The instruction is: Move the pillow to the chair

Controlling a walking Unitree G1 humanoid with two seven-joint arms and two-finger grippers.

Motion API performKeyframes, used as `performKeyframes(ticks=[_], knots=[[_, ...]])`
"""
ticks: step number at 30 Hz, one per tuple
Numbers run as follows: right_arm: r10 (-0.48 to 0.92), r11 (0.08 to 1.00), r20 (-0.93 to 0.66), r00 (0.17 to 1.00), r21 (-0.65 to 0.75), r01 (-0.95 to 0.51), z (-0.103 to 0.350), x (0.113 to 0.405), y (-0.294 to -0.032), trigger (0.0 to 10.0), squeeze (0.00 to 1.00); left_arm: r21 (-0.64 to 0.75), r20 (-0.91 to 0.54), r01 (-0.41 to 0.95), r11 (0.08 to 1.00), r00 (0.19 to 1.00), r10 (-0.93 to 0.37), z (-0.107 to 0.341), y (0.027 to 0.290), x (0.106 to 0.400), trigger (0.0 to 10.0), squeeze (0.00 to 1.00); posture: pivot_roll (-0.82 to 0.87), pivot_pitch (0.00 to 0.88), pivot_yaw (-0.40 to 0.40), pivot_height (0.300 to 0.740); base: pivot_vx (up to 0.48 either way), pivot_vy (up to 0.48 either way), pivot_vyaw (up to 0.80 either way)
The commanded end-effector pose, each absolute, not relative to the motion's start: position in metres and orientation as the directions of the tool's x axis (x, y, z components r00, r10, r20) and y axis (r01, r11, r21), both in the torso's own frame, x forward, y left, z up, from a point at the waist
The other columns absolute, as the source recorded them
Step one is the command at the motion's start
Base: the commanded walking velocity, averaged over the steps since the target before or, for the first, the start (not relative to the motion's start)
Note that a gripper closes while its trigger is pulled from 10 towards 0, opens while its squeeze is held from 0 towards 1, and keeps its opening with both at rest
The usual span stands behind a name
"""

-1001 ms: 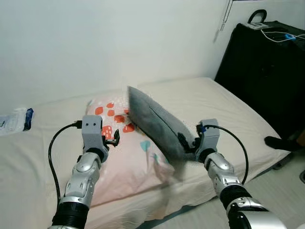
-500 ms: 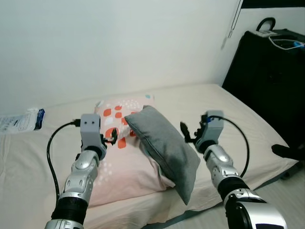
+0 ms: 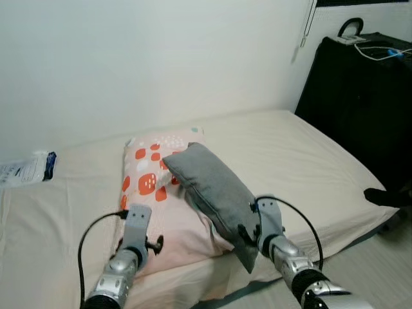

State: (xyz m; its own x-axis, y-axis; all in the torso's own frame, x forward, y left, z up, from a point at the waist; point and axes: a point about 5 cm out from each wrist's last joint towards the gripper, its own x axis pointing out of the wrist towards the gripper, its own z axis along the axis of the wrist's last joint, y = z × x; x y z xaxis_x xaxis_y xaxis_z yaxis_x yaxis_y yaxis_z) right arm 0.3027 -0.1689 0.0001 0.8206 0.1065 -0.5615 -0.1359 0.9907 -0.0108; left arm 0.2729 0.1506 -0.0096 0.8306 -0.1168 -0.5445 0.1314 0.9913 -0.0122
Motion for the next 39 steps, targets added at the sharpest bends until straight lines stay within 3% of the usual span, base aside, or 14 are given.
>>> performKeyframes(ticks=[1, 12, 20, 26, 31, 39], knots=[[0.097, 0.992, -0.523, 0.847, -0.02, -0.125, 0.008, 0.31, -0.171, 10.0, 0.0, -0.015, -0.525, 0.092, 0.996, 0.847, -0.086, -0.008, 0.154, 0.275, 10.0, 0.0, -0.01, 0.0, -0.07, 0.74, 0.0, 0.0, 0.0], [0.049, 0.997, -0.519, 0.853, -0.027, -0.074, 0.015, 0.315, -0.183, 10.0, 0.0, 0.006, -0.505, 0.108, 0.994, 0.858, -0.091, -0.005, 0.147, 0.283, 10.0, 0.0, -0.02, 0.0, -0.041, 0.74, 0.0, 0.0, 0.0], [-0.011, 1.0, -0.546, 0.838, -0.029, -0.006, 0.004, 0.301, -0.201, 10.0, 0.0, 0.024, -0.528, 0.151, 0.988, 0.841, -0.115, -0.013, 0.138, 0.277, 10.0, 0.0, -0.05, 0.0, -0.011, 0.74, 0.0, 0.0, 0.0], [0.012, 0.999, -0.632, 0.775, -0.03, -0.039, -0.013, 0.286, -0.201, 10.0, 0.0, 0.005, -0.583, 0.171, 0.985, 0.801, -0.136, -0.029, 0.133, 0.263, 10.0, 0.0, -0.06, 0.0, -0.008, 0.74, 0.0, 0.0, 0.0], [0.095, 0.986, -0.742, 0.664, -0.023, -0.166, -0.041, 0.257, -0.176, 10.0, 0.0, -0.051, -0.691, 0.083, 0.995, 0.717, -0.095, -0.051, 0.141, 0.24, 10.0, 0.0, -0.05, 0.0, 0.029, 0.74, 0.0, 0.0, 0.0], [0.094, 0.982, -0.775, 0.626, -0.032, -0.187, -0.053, 0.24, -0.174, 10.0, 0.0, -0.027, -0.716, 0.121, 0.992, 0.69, -0.103, -0.057, 0.138, 0.232, 10.0, 0.0, -0.04, 0.0, 0.031, 0.74, 0.0, 0.0, 0.0]])
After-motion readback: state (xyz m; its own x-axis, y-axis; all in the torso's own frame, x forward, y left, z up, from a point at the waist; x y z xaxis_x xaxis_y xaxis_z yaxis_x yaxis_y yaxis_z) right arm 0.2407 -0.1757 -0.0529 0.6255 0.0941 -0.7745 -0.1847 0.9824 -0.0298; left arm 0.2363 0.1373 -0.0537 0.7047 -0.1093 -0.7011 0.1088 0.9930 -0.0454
